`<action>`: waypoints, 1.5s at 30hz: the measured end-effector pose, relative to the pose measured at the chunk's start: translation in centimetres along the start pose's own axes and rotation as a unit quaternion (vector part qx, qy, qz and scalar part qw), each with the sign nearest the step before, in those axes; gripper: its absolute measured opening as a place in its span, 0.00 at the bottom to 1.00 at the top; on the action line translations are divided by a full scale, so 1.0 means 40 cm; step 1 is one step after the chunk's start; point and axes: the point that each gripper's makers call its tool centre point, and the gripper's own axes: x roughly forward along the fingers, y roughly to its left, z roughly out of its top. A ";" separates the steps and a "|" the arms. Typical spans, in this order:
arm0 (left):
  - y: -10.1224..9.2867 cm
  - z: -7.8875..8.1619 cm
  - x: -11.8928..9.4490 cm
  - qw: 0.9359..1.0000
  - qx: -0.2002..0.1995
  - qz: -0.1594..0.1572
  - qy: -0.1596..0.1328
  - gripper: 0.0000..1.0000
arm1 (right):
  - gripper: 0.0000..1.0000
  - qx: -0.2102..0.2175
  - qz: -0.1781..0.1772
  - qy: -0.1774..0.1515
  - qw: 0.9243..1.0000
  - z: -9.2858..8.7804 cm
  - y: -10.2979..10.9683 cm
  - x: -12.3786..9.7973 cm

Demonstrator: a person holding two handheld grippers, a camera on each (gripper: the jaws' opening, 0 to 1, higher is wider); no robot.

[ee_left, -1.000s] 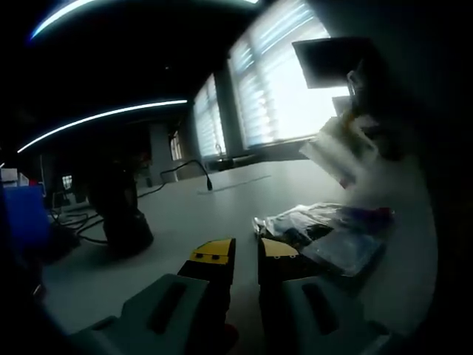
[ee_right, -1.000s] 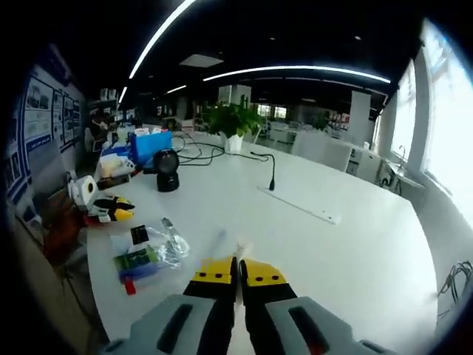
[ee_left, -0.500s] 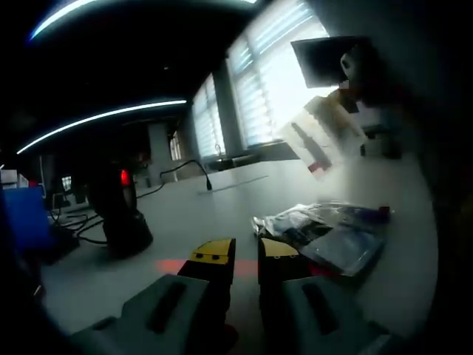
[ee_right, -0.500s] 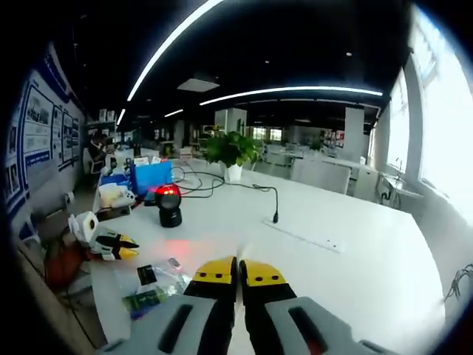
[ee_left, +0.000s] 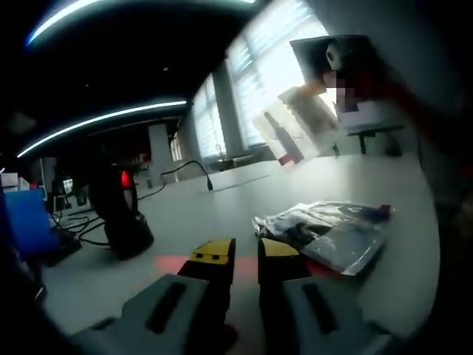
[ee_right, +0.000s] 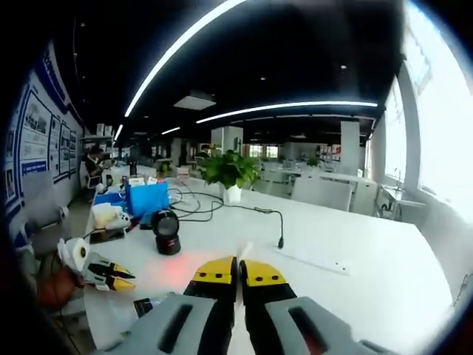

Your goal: Clip sheet goods on table flip sheet goods clip sheet goods scan sheet goods put sheet goods back to table

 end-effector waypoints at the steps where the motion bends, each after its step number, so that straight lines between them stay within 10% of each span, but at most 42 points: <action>1: 0.000 0.000 0.000 1.000 0.000 0.000 0.000 0.05 | 0.00 -0.001 -0.001 -0.001 1.000 0.004 0.004 0.007; 45: 0.026 0.004 0.012 1.000 -0.014 -0.004 -0.011 0.05 | 0.00 0.051 -0.063 -0.047 0.996 0.051 0.141 0.371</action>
